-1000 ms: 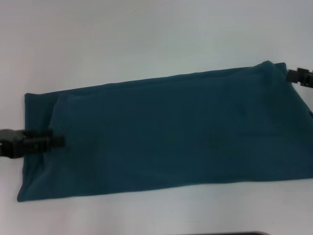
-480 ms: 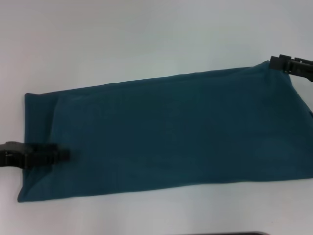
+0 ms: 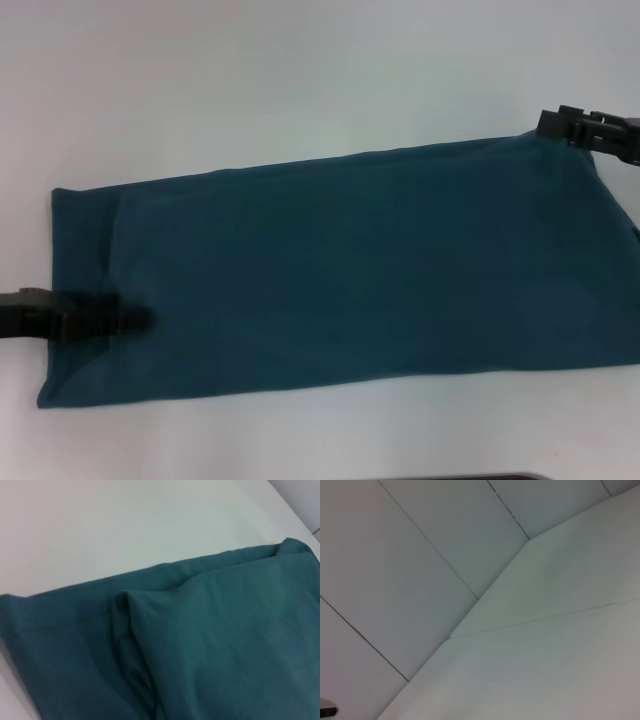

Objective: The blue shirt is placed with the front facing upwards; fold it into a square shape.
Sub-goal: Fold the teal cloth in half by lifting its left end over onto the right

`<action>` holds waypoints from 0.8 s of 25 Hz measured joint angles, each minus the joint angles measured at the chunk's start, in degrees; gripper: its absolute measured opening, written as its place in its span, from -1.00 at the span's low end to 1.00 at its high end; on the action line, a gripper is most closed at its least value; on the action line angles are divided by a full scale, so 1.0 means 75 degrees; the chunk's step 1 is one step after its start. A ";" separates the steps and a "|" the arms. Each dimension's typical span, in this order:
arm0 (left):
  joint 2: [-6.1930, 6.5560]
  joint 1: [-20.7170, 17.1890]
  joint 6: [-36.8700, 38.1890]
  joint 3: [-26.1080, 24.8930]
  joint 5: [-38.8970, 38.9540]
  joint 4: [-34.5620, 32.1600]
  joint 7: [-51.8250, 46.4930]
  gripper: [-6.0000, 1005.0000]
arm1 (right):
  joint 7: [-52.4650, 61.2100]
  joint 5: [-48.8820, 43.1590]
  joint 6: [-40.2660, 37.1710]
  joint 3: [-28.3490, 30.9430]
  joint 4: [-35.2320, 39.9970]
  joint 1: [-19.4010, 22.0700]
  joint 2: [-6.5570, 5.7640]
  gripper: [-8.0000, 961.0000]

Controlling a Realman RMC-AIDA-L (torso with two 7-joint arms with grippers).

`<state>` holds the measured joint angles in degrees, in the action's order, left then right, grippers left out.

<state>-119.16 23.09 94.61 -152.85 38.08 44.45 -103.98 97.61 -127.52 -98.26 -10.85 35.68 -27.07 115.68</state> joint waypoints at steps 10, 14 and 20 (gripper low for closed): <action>0.0046 0.0049 0.0649 -0.0055 0.0026 0.0971 -0.0313 0.37 | -0.0091 0.0012 0.0023 -0.0018 -0.0103 -0.0192 0.0019 0.79; 0.0040 0.0018 0.0979 -0.0057 0.0030 0.1549 -0.0749 0.37 | -0.0100 0.0011 0.0041 -0.0019 -0.0107 -0.0201 0.0017 0.79; 0.0086 -0.0032 0.1506 -0.0008 -0.0072 0.2228 -0.1757 0.37 | -0.0102 0.0011 0.0160 -0.0002 -0.0107 -0.0211 -0.0036 0.78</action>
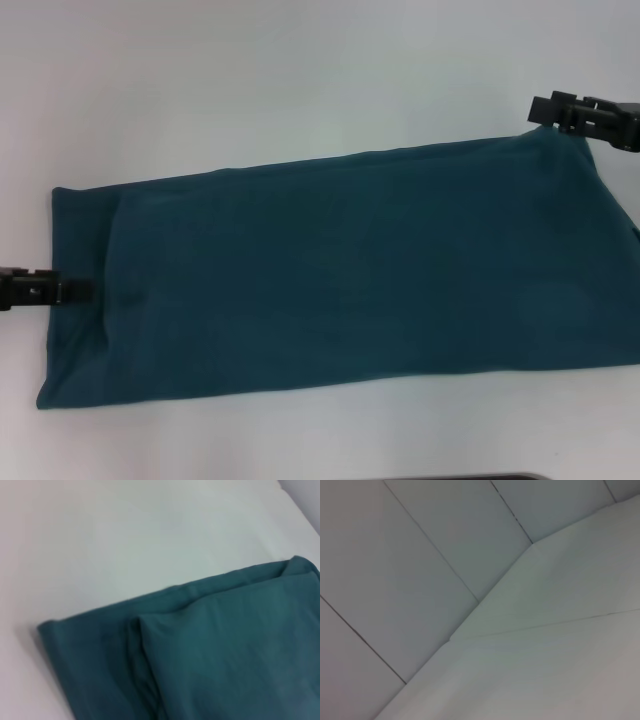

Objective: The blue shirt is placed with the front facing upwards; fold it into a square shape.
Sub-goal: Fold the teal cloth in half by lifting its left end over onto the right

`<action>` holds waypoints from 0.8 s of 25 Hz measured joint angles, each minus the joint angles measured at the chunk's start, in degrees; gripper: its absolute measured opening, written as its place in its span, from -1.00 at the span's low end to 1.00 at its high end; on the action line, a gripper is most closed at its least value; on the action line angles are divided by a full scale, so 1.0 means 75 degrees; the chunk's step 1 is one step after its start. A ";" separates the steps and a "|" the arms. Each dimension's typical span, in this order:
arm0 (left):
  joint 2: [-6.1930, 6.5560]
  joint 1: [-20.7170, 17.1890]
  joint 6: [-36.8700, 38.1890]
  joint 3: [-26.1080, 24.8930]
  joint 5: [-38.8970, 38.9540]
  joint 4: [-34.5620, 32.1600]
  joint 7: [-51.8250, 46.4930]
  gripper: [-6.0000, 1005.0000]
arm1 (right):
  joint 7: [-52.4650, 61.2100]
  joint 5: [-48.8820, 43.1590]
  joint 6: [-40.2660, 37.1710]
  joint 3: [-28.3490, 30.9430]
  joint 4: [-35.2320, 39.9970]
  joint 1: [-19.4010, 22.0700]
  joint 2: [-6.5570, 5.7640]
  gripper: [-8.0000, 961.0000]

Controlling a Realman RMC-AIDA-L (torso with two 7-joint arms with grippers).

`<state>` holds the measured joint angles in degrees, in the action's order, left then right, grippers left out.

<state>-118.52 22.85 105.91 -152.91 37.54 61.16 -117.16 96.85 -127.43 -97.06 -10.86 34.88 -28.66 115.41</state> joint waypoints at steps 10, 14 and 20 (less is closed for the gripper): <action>-0.0001 -0.0069 0.0013 0.0048 -0.0133 0.0281 -0.1275 0.37 | -0.0008 -0.0001 0.0075 -0.0017 0.0053 -0.0107 -0.0050 0.78; -0.0064 0.0022 -0.0141 0.0073 -0.0323 0.0234 -0.1385 0.37 | -0.0010 0.0000 0.0072 -0.0017 0.0070 -0.0138 -0.0072 0.78; -0.0110 0.0203 -0.0489 0.0233 -0.0908 0.0231 -0.1696 0.37 | -0.0011 0.0006 0.0028 -0.0016 0.0033 -0.0166 -0.0145 0.78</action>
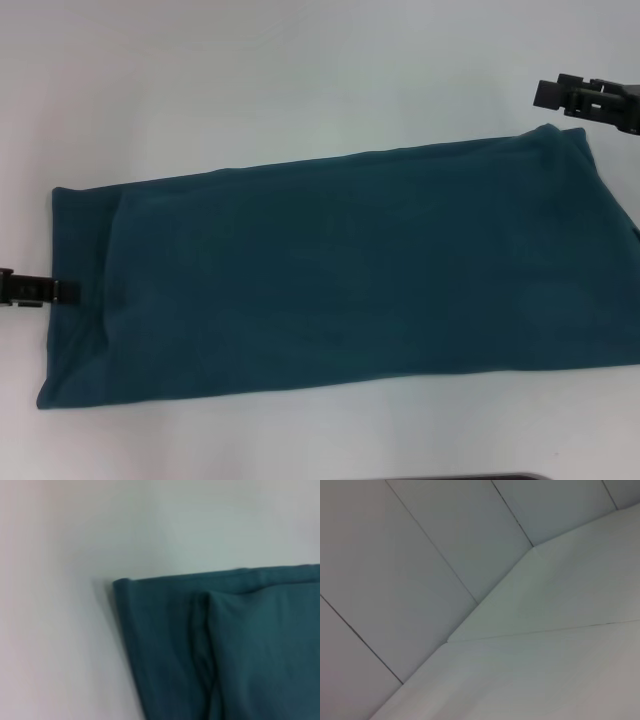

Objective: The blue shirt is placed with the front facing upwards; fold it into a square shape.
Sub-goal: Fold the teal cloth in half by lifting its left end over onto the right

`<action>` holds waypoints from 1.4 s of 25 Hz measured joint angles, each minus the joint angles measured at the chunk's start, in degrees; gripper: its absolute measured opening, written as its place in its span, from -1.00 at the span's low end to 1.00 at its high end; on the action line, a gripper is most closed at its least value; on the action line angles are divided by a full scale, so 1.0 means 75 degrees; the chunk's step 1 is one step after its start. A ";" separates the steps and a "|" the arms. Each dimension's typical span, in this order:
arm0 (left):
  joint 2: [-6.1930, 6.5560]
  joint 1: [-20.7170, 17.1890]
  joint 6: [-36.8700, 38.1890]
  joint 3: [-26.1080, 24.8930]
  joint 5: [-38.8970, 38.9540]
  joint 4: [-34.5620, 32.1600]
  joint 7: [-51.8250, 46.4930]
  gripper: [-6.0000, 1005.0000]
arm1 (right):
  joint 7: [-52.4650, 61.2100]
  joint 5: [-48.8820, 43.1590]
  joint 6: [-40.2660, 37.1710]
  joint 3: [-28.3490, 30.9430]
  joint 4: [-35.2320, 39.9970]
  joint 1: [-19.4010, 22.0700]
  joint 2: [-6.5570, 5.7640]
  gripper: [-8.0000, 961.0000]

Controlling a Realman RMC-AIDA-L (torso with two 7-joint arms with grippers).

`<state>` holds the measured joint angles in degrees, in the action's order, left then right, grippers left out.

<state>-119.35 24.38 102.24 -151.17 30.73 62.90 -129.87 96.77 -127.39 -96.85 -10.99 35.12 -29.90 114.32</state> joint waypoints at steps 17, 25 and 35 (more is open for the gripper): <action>-0.0076 0.0224 -0.0227 0.0527 -0.0462 -0.0087 -0.0443 0.38 | 0.0059 0.0006 -0.0050 0.0000 0.0040 -0.0005 -0.0034 0.78; -0.0033 0.0311 -0.0183 0.0507 -0.0501 -0.0067 -0.0603 0.39 | 0.0075 0.0006 -0.0051 0.0000 0.0038 -0.0030 -0.0094 0.78; 0.0327 0.0569 0.0373 0.0528 -0.0504 -0.0028 -0.1173 0.43 | 0.0102 0.0005 -0.0059 0.0000 0.0020 -0.0165 -0.0192 0.78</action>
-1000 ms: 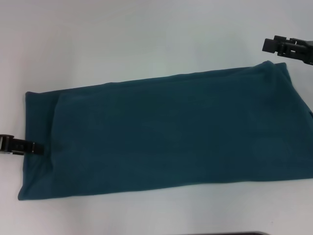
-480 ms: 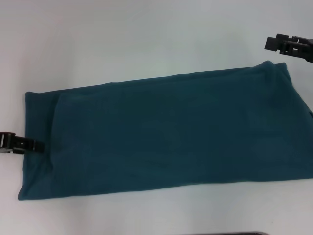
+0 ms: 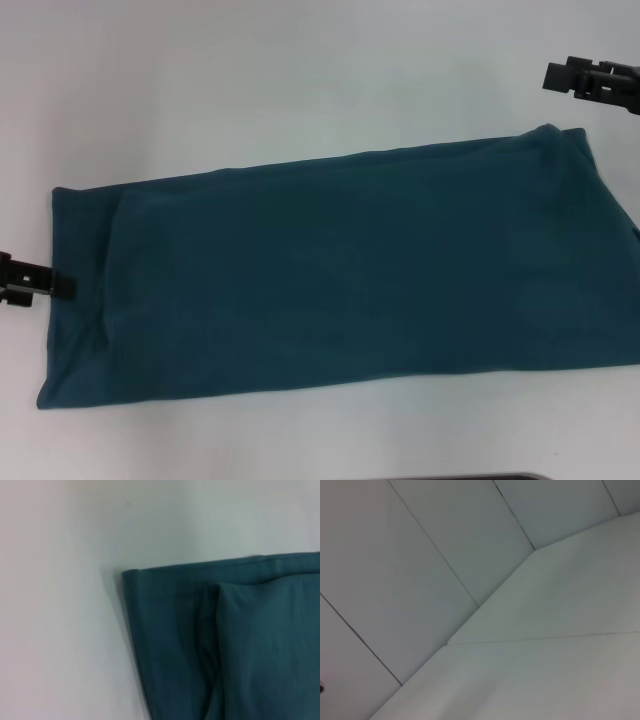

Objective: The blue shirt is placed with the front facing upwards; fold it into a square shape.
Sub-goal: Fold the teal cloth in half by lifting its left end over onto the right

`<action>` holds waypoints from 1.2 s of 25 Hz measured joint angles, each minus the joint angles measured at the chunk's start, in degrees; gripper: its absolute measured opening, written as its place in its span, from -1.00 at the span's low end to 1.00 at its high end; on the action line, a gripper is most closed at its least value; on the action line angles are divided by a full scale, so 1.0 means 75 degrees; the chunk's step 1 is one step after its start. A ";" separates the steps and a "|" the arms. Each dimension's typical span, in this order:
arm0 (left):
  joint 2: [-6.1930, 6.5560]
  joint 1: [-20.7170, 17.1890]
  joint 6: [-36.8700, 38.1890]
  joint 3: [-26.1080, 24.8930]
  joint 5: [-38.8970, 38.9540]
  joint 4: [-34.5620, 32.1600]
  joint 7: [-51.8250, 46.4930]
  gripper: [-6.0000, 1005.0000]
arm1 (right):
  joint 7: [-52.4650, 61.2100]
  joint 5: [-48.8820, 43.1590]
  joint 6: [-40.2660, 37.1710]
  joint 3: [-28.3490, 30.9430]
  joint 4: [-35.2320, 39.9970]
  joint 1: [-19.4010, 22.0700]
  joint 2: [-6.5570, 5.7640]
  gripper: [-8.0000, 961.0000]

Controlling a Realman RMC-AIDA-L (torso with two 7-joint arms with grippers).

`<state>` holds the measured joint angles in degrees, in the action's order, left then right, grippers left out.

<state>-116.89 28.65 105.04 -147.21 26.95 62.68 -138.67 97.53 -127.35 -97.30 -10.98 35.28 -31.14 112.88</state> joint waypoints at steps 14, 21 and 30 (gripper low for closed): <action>-0.0297 -0.0060 -0.0371 0.0380 -0.0102 -0.0108 -0.0143 0.48 | 0.0003 0.0000 0.0003 0.0000 0.0020 -0.0101 -0.0080 0.79; -0.0293 -0.0090 -0.0490 0.0387 -0.0271 -0.0166 -0.0163 0.48 | 0.0003 0.0000 0.0000 0.0000 0.0020 -0.0101 -0.0101 0.79; -0.0245 -0.0061 -0.0541 0.0393 -0.0317 -0.0340 -0.0130 0.48 | 0.0003 0.0000 0.0001 0.0000 0.0019 -0.0096 -0.0100 0.79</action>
<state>-118.73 28.19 100.98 -144.26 24.57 60.14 -139.65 97.55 -127.35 -97.29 -10.98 35.42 -31.86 112.13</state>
